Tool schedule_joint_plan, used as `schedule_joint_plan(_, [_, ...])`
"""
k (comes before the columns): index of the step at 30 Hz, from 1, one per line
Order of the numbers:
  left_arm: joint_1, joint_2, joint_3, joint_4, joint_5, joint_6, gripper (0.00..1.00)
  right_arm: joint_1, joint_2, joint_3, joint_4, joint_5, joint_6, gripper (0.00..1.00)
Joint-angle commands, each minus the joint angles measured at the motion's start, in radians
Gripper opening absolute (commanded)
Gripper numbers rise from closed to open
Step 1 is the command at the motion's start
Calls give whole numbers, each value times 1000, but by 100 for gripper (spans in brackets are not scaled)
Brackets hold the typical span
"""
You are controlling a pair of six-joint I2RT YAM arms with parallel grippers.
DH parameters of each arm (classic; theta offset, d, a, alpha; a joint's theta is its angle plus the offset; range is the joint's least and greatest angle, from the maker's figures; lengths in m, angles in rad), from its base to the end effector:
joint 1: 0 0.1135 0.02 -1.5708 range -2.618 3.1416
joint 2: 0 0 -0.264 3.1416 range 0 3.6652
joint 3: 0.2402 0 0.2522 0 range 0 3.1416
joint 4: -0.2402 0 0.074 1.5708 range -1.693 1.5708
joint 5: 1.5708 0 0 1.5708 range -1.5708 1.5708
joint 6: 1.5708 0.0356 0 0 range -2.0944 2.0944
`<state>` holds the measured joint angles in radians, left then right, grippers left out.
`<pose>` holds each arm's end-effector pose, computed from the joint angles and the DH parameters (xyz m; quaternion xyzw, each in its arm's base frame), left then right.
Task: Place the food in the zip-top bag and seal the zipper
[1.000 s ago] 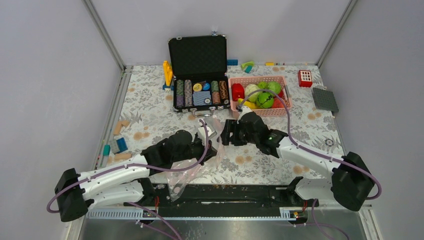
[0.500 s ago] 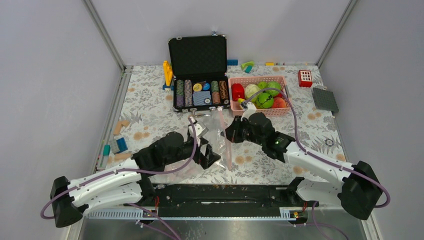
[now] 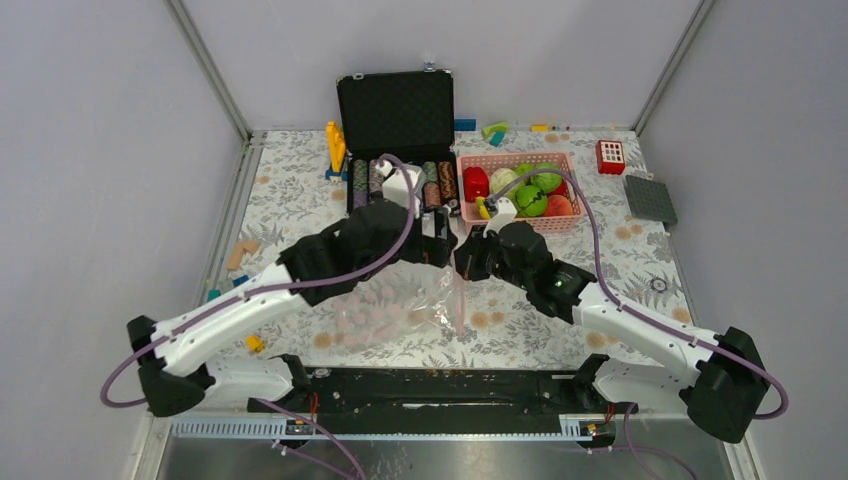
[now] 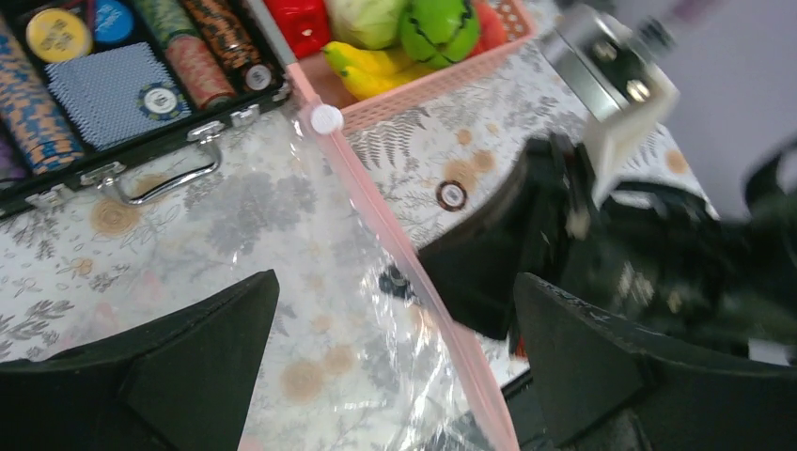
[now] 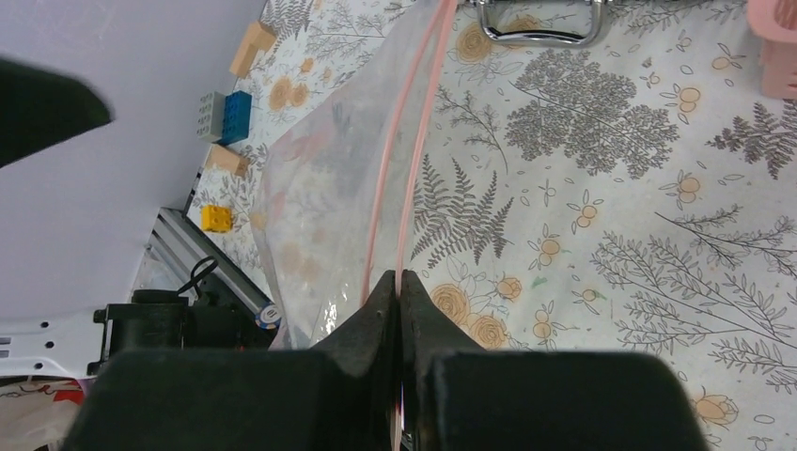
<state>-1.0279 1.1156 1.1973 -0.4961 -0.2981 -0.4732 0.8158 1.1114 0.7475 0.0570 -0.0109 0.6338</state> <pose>0.1340 -0.2019 0.3869 0.1487 0.8187 -0.2777 0.4801 0.1763 0.1879 0.2859 -0.0765 0.8032 0.3949 0.4393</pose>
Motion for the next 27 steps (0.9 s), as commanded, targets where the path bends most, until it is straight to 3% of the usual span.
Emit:
schedule_joint_plan(1, [-3, 154, 151, -210, -169, -123, 99, 32, -24, 52, 28, 39, -43, 0])
schedule_joint_plan(11, [-3, 244, 213, -295, -181, -195, 99, 49, -44, 50, 23, 98, -71, 0])
schedule_joint_plan(27, [-2, 355, 272, -306, -170, -211, 96, 72, -50, 39, 110, 39, -57, 0])
